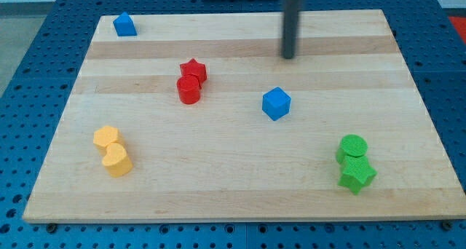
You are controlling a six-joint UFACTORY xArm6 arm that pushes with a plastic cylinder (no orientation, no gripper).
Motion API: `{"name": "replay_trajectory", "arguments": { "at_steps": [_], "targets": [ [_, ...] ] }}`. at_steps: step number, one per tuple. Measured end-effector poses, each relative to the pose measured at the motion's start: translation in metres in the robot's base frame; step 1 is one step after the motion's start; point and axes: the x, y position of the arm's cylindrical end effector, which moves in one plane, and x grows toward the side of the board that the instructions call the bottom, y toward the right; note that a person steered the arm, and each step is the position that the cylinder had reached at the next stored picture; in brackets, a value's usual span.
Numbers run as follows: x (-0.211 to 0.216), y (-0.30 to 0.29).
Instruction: Push the green star into the bottom of the blue cube
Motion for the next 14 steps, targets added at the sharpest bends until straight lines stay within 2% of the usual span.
{"name": "replay_trajectory", "arguments": {
  "at_steps": [1,2,4,5,6,7,9,10,12,13,14],
  "targets": [
    [0.037,0.088],
    [0.104,0.131],
    [0.208,0.13],
    [0.244,0.103],
    [0.258,0.073],
    [0.255,0.007],
    [0.25,-0.048],
    [0.225,-0.077],
    [0.276,-0.077],
    [0.278,-0.118],
    [0.24,-0.116]
  ]
}}
